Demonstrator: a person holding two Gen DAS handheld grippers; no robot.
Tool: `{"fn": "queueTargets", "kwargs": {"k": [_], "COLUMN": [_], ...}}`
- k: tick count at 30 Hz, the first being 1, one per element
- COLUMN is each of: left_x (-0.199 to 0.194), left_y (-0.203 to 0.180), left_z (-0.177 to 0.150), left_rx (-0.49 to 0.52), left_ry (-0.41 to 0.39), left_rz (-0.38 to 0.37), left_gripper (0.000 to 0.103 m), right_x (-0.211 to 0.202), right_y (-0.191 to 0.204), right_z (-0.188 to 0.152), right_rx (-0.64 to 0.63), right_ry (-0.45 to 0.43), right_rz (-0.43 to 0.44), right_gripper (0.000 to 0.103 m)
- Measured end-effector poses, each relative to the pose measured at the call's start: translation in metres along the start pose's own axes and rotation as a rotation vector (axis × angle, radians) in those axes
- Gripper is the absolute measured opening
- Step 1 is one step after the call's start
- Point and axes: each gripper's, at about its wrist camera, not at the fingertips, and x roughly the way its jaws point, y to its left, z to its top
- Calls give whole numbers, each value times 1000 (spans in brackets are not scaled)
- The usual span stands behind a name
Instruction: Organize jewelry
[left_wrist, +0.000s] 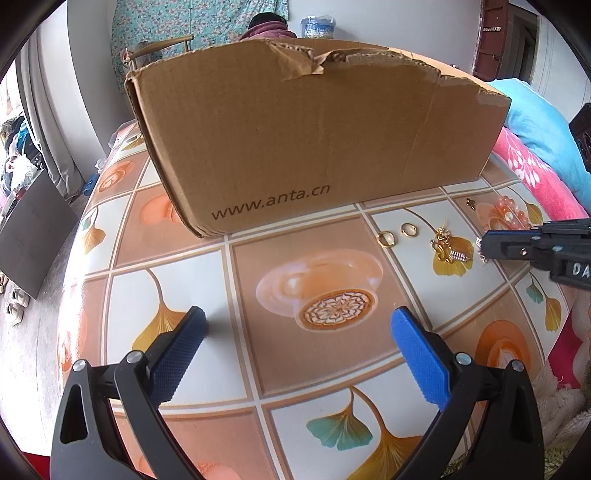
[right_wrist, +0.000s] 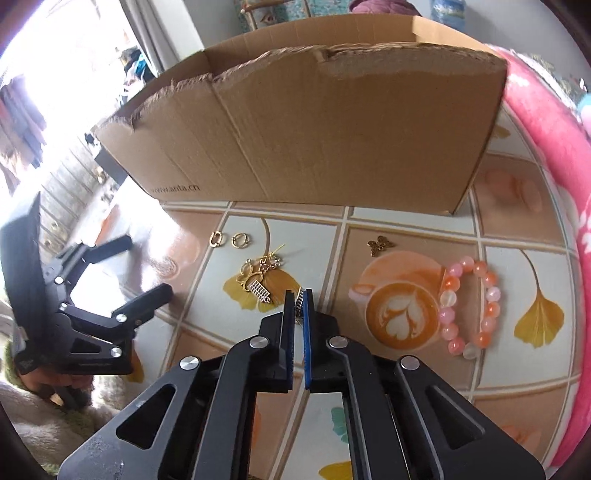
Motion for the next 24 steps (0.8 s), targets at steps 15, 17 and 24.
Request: {"fn": "queueTargets", "kwargs": {"k": [15,17,24], "left_x": [-23,-19,-3], "left_y": [-71,-84,-102], "left_z": [12,15,27], "left_rx": [261,293,269], "left_ry": [-83,-69,-10], "left_rz": [-124,-154,-256], "left_gripper": [68,60,32], "right_x": [-5,-4,-24], "right_y": [-26,-27,-46], "right_z": [-19,-21,-19], "right_rx": [103,108,116], "right_ry": [-16,-21,-27], "right_rz": [20,25,61], "right_gripper": [2,1,2]}}
